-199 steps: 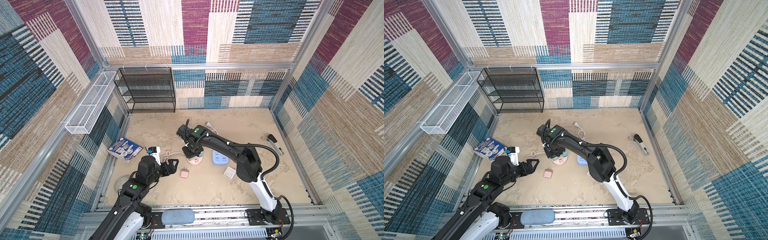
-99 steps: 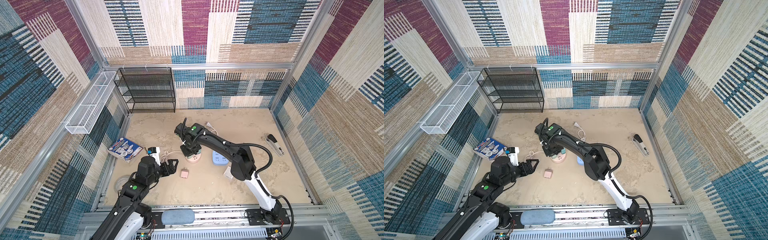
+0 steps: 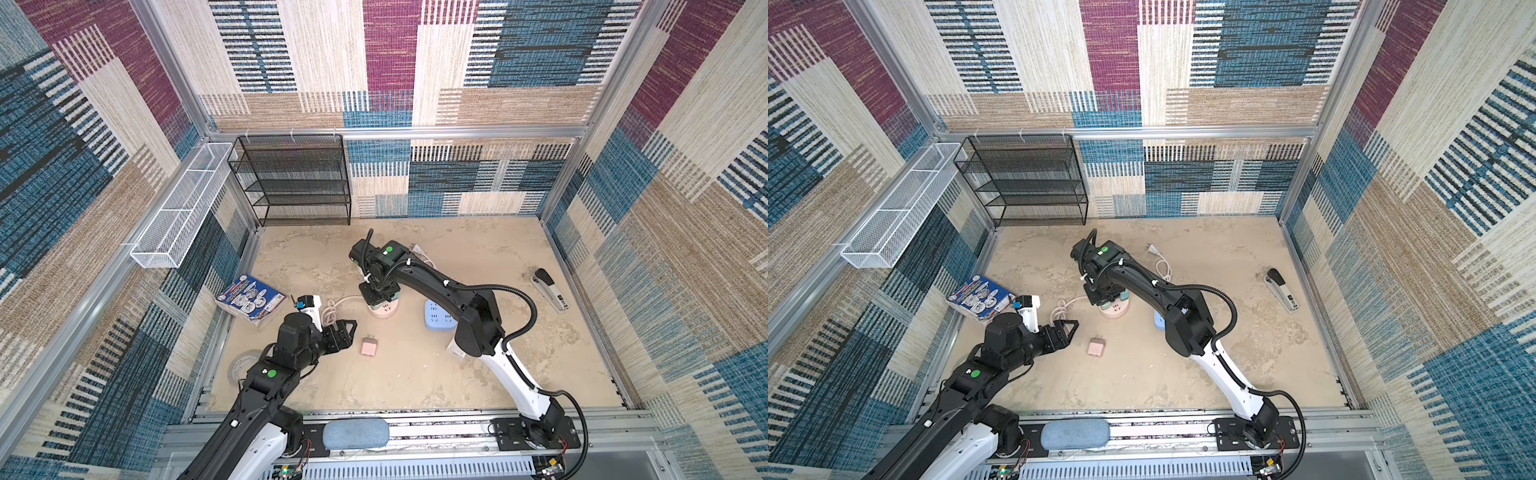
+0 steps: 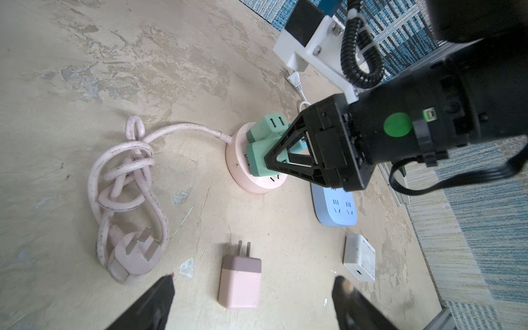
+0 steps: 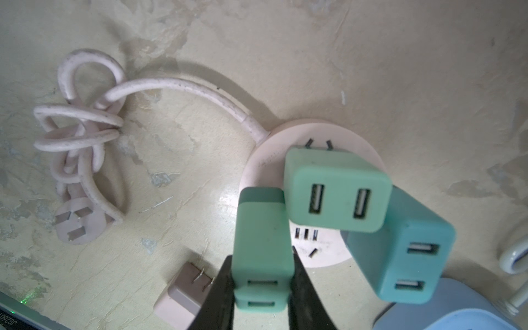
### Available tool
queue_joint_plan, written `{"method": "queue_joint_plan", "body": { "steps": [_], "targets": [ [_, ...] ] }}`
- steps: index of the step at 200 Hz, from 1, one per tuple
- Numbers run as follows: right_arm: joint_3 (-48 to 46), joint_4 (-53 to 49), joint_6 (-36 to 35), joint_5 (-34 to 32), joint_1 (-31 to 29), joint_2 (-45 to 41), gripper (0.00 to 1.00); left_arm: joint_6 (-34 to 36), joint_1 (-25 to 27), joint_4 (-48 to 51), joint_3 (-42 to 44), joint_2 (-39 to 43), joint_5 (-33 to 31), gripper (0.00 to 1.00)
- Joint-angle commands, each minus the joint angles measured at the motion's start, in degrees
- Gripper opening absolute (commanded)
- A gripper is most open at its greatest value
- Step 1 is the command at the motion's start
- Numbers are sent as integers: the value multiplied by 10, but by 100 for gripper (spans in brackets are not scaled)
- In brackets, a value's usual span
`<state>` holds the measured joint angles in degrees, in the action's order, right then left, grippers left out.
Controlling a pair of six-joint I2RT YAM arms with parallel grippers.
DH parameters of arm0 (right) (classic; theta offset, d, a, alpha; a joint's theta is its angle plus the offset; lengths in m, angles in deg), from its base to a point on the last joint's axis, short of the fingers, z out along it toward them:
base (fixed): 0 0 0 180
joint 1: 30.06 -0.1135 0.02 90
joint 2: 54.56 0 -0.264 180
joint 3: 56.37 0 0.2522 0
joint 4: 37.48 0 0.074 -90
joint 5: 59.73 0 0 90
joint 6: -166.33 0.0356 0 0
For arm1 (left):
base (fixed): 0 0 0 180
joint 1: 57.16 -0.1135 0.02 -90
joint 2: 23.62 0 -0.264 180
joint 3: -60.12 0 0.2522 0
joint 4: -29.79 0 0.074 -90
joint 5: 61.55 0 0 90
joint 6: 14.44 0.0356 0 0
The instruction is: Insert the plug
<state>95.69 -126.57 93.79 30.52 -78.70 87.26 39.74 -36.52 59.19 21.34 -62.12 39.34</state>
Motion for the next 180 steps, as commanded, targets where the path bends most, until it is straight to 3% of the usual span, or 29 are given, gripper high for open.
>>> {"method": "queue_joint_plan", "body": {
  "steps": [1,57,129,180],
  "targets": [
    [-25,-8,-3,-19,3,8,0,3,-1,-20,-5,-2,9,90],
    [-113,5,-1,-27,-8,-57,0,-11,-1,-32,4,2,14,89],
    [-299,41,13,-26,-20,-172,0,-19,-1,-24,11,21,21,88],
    [-364,19,23,-8,-29,-229,0,-20,-1,-20,20,32,20,88]
  ]
}}
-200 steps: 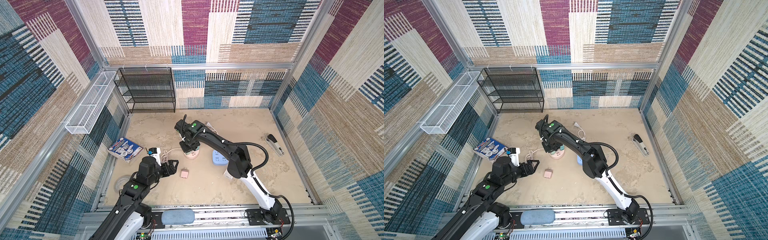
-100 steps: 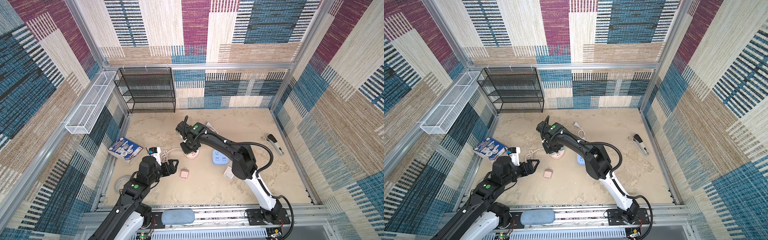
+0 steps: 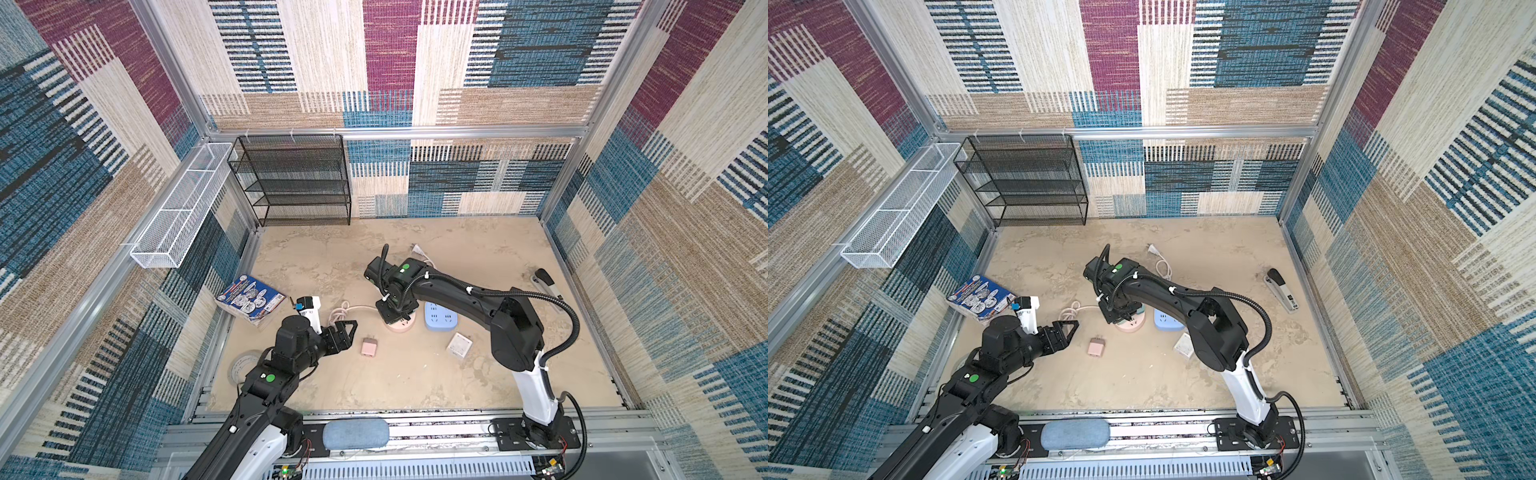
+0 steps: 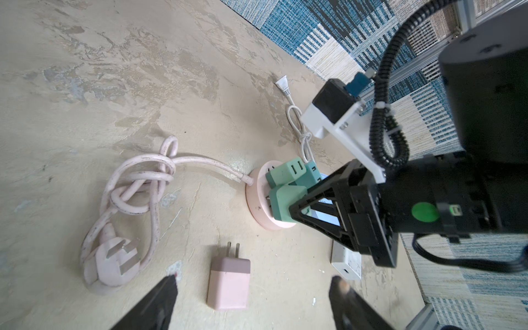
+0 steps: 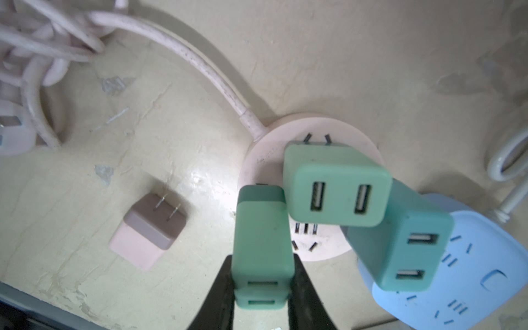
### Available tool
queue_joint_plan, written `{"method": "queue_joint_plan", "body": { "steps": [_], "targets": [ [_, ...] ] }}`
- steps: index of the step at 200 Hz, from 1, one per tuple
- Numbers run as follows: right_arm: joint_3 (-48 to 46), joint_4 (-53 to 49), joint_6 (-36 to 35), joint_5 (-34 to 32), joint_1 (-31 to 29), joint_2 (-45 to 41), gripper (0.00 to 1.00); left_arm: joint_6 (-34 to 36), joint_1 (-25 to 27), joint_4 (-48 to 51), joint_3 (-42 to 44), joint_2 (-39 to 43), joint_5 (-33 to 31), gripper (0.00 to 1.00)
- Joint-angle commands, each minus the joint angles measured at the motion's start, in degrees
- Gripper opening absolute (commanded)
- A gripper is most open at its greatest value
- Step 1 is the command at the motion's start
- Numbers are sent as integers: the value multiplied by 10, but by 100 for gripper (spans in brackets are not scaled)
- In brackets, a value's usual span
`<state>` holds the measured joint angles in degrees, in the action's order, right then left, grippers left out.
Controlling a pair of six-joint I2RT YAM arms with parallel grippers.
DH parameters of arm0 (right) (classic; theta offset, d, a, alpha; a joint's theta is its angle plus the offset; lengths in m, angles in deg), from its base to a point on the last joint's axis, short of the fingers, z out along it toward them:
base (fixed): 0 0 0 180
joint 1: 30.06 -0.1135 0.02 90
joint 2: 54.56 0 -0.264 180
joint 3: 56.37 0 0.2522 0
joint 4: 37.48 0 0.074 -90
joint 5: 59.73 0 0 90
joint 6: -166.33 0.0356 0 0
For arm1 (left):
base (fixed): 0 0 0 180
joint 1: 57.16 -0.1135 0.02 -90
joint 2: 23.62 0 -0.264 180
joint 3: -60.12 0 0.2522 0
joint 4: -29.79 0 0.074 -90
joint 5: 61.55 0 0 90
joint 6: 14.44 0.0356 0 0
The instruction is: Insert the plug
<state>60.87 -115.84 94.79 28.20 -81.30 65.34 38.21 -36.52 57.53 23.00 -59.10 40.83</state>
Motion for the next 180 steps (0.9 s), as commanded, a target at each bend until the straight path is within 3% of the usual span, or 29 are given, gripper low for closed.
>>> {"method": "queue_joint_plan", "body": {
  "steps": [1,53,112,180],
  "targets": [
    [-16,-89,13,15,-3,-11,0,-4,-1,-4,3,2,5,88],
    [15,-112,-2,14,-3,3,0,-6,-1,-14,11,-10,11,87],
    [-19,-37,-35,74,23,67,0,-8,-1,-25,16,-16,12,86],
    [44,-59,-24,50,24,107,0,-13,-1,-45,23,-32,16,86]
  ]
}}
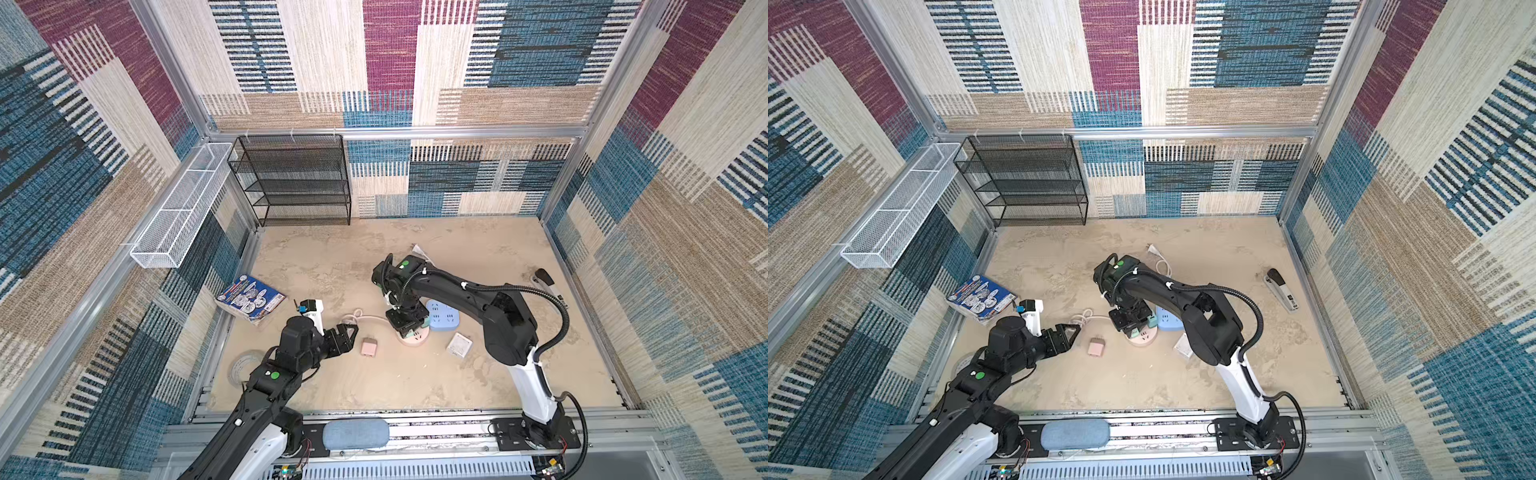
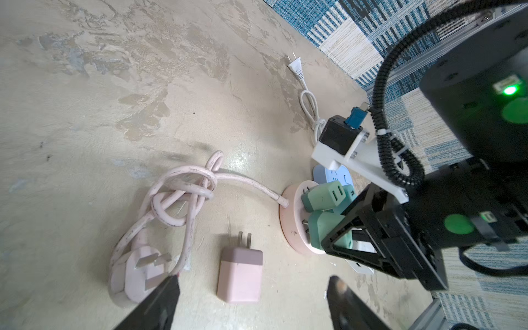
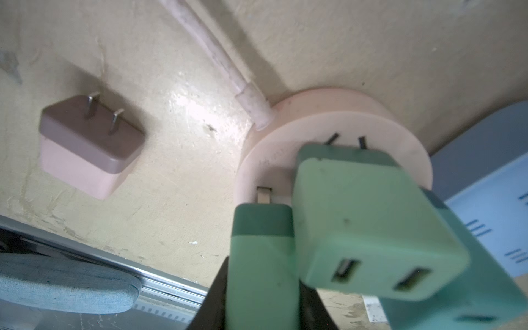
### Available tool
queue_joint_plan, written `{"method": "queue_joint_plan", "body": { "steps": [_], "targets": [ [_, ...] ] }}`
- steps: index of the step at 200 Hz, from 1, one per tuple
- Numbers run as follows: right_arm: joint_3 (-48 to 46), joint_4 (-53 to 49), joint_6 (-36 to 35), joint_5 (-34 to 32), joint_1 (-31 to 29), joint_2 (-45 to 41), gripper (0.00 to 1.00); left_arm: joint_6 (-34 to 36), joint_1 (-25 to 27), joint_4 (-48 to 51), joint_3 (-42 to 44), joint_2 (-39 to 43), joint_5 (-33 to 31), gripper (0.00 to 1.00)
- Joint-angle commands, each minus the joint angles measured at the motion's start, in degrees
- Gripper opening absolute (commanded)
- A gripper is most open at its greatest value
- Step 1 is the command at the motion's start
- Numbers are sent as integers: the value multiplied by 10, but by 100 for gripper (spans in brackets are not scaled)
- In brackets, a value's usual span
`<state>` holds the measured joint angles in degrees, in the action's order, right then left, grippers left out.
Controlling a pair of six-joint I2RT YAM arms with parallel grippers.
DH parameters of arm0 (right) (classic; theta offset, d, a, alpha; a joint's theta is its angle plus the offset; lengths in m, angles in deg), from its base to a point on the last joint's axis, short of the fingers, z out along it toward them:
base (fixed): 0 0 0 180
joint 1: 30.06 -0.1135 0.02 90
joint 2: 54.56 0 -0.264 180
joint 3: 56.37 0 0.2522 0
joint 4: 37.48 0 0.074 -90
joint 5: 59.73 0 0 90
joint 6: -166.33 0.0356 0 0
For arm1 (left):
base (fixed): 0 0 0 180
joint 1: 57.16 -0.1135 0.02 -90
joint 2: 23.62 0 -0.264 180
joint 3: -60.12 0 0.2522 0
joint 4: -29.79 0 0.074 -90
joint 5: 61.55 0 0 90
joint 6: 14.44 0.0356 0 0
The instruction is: Insert the plug
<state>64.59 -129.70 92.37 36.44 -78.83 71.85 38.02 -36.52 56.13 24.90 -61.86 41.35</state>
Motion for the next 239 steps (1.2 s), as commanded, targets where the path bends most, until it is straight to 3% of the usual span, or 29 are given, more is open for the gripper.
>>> {"method": "queue_joint_plan", "body": {
  "steps": [1,29,52,77,100,110,175,223,239],
  "targets": [
    [9,79,0,-33,0,42,0,-11,-1,-31,4,-5,11,86],
    [24,69,7,-38,-1,37,0,-11,-1,-43,4,-21,15,86],
    [22,72,17,-47,-1,23,21,-11,-1,-49,2,-32,18,86],
    [10,87,22,-51,-2,-1,34,-11,-1,-43,-4,-30,19,87],
    [-11,105,25,-53,-2,-25,55,-9,-1,-31,-10,-23,16,88],
    [-18,110,26,-55,-2,-32,60,-9,-1,-27,-11,-21,16,88],
    [-56,145,38,-63,-6,-82,58,-12,-1,-5,-25,-9,17,89],
    [-86,160,48,-72,-12,-95,48,-11,-1,2,-33,-8,19,89],
    [-91,164,48,-73,-14,-98,39,-12,-1,3,-33,-7,20,88]
  ]
}}
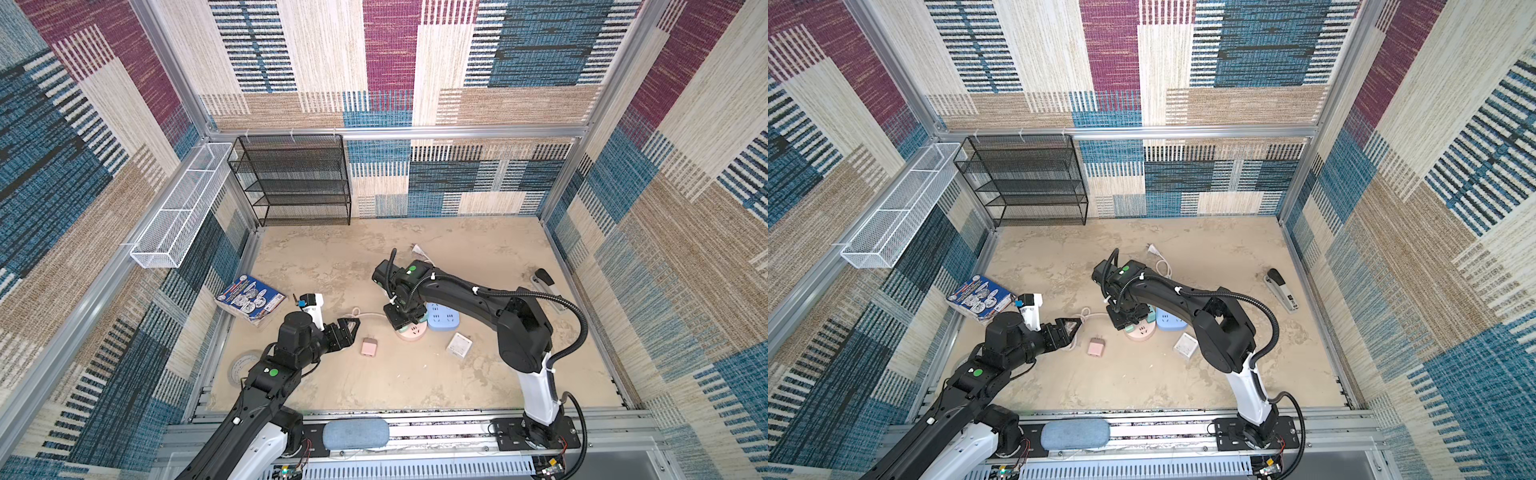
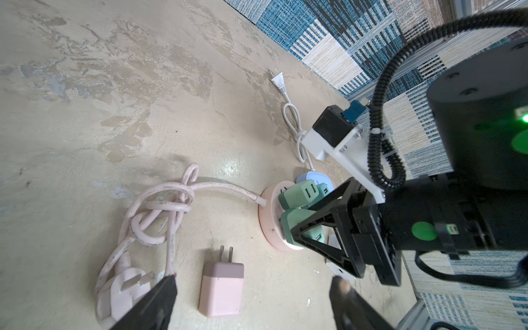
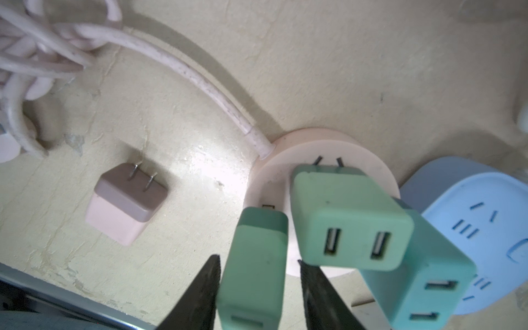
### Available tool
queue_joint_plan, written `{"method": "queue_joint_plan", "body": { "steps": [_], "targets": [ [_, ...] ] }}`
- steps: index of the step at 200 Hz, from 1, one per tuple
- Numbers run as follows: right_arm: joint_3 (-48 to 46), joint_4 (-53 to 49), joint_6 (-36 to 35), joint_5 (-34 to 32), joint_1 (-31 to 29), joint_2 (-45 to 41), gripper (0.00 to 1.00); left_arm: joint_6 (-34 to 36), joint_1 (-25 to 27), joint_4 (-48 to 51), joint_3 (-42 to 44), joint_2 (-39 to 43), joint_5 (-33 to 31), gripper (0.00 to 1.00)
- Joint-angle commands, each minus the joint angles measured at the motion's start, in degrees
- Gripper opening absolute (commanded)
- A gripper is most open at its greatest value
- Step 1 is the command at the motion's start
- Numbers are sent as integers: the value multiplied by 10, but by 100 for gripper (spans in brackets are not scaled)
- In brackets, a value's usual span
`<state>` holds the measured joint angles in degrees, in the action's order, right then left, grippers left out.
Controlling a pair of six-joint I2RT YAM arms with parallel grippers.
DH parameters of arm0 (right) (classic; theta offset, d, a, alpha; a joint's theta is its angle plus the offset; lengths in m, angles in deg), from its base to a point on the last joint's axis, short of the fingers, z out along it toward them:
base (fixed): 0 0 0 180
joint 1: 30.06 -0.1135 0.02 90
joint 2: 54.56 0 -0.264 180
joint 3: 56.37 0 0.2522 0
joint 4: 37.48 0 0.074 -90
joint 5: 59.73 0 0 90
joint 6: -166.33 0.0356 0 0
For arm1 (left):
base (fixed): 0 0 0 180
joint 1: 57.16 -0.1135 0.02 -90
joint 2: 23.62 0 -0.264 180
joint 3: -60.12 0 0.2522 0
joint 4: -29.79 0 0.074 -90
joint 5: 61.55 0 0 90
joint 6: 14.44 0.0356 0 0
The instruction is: Insert the plug
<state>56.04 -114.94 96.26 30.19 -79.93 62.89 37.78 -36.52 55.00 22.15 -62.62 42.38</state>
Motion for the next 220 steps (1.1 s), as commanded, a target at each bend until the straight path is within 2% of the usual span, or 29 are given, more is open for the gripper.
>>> {"method": "queue_joint_plan", "body": {
  "steps": [1,39,82,97,142,220],
  "targets": [
    [-6,16,9,-11,-3,-8,39,-10,0,15,-5,1,10,88],
    [2,14,13,-18,-7,-14,31,-14,-1,16,-1,8,10,88],
    [17,2,2,-12,-7,10,12,-16,-1,7,6,6,12,88],
    [24,-4,-1,-11,-7,22,0,-15,-1,2,7,2,13,88],
    [39,-13,-9,-7,-6,56,0,-12,-1,-13,14,-5,13,87],
    [17,33,-39,45,18,108,0,-20,-1,-59,40,-28,28,85]
  ]
}}
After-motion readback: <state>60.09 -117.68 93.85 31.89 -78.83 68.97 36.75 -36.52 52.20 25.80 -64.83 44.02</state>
